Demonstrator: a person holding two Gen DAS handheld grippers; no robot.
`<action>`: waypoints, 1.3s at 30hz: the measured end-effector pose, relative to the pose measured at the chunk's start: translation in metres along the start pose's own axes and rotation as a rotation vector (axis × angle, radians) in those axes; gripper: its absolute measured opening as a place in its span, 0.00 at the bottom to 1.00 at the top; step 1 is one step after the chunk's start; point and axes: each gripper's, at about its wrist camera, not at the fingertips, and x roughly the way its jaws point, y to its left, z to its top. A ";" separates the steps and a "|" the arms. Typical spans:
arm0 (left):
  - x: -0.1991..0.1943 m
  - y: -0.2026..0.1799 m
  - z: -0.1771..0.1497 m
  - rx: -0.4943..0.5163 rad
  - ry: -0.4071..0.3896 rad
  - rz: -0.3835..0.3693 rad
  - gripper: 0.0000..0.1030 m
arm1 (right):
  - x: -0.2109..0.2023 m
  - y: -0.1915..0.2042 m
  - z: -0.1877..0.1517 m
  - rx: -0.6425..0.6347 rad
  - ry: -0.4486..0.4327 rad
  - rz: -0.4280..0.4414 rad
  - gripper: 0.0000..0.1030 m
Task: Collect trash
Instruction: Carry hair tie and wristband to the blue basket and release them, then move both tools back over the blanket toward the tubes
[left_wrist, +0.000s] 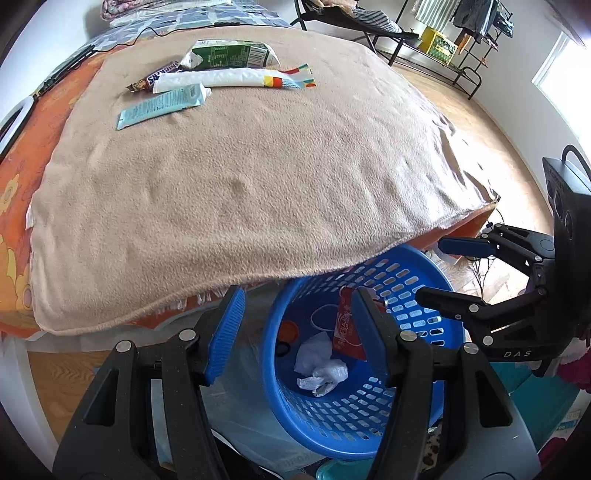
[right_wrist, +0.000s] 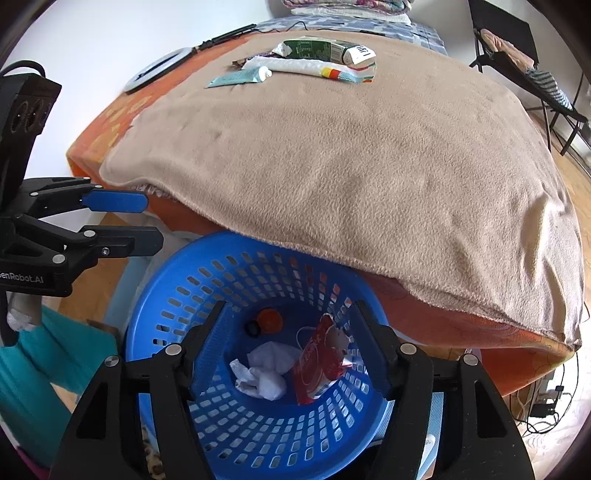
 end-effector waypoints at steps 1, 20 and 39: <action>-0.001 0.003 0.002 -0.006 -0.005 0.001 0.60 | -0.001 0.000 0.002 0.003 -0.004 -0.003 0.64; -0.019 0.021 0.036 -0.054 -0.082 0.007 0.60 | -0.014 -0.005 0.031 0.014 -0.099 -0.018 0.67; 0.013 0.155 0.162 -0.306 -0.135 0.018 0.60 | -0.013 -0.047 0.142 0.054 -0.223 0.153 0.67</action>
